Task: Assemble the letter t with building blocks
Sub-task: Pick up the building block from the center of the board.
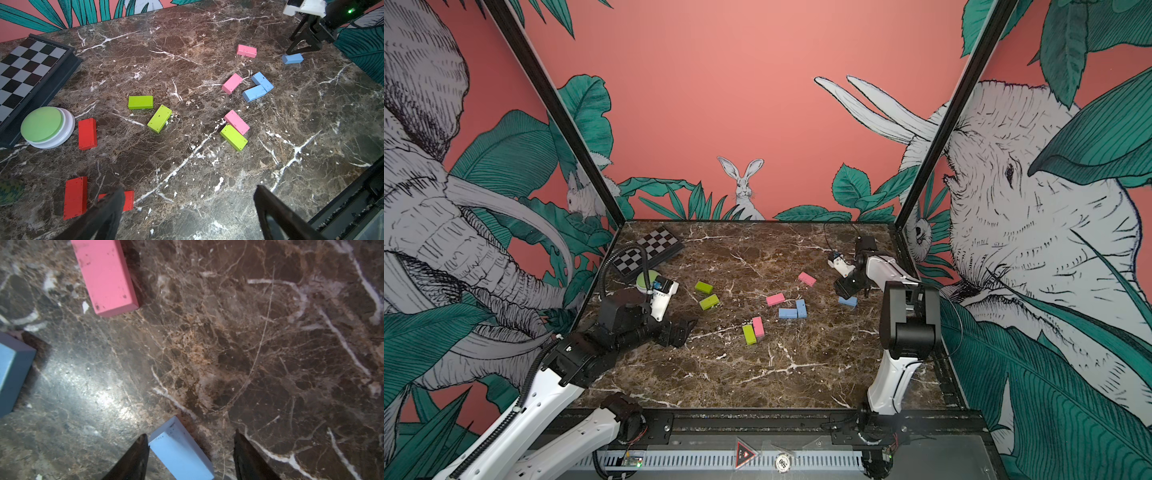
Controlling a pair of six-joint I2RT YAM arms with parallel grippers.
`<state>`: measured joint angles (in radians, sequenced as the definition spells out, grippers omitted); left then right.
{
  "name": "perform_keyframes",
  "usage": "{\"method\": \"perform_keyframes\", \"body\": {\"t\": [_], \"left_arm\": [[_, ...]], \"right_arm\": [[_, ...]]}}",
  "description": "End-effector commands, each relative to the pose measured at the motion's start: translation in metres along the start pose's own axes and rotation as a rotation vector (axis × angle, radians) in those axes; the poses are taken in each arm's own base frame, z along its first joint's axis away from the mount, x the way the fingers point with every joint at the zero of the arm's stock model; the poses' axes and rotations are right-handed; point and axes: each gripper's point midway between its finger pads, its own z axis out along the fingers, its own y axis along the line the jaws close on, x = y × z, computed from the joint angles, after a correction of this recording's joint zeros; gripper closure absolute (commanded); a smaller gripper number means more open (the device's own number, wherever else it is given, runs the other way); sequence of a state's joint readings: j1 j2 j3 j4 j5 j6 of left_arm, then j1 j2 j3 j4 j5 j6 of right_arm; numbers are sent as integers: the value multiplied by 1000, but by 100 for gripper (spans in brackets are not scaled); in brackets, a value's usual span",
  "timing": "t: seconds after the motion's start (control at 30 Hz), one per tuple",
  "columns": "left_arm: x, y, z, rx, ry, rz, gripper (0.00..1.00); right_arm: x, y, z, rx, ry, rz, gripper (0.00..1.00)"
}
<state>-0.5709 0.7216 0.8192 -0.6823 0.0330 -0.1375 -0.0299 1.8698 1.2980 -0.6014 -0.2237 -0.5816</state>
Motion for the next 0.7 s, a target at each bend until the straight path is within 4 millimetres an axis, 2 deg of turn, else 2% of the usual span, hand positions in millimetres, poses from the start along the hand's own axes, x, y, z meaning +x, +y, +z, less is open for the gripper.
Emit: {"method": "perform_keyframes", "body": {"t": [0.0, 0.1, 0.13, 0.23, 0.47, 0.67], "left_arm": [[1, -3, -2, 16, 0, 13, 1], [0, -4, -3, 18, -7, 13, 1], [0, -4, -4, 18, -9, 14, 1], [-1, -4, -4, 23, -16, 14, 1], [-1, -5, -4, 29, -16, 15, 1], [-1, -5, -5, 28, -19, 15, 1]], "right_arm": [[-7, 0, -3, -28, -15, 64, 38], [-4, -1, 0, -10, -22, 98, 38], [4, 1, 4, -10, -4, 104, 38], [11, 2, 5, 0, 13, 97, 38], [14, 7, 7, -30, 4, 107, 38], [25, 13, 7, -34, 27, 105, 39]]}}
